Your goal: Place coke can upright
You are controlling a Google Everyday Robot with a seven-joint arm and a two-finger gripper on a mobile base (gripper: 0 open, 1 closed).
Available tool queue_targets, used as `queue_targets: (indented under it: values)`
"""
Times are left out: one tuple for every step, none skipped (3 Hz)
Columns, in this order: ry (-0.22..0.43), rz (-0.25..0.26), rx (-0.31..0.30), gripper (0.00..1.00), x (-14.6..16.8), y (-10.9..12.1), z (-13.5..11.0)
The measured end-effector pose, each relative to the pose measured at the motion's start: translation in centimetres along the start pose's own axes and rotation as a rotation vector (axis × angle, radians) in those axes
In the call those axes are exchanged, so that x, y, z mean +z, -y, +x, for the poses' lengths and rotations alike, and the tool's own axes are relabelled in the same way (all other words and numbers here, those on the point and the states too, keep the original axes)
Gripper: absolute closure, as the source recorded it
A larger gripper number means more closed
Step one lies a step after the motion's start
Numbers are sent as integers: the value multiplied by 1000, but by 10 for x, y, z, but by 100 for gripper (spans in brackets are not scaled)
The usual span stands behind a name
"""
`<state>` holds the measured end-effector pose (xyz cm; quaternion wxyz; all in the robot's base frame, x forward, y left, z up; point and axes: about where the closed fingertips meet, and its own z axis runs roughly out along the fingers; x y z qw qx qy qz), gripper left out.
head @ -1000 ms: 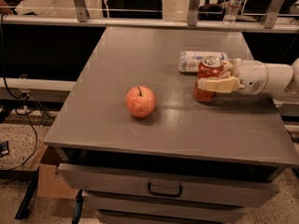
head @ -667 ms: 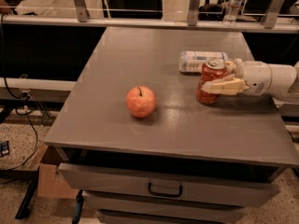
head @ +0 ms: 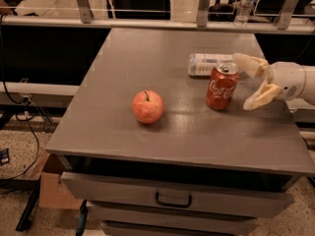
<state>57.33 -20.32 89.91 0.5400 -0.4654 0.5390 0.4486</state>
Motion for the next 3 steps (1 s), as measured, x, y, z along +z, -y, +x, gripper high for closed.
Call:
queue_targets:
  values:
    - [-33,104,-9,0,-29,-3,-7]
    - [-66,275,-6,0,-70,-9,-15]
    - [-68,320,-3,0,-79,-7,-16]
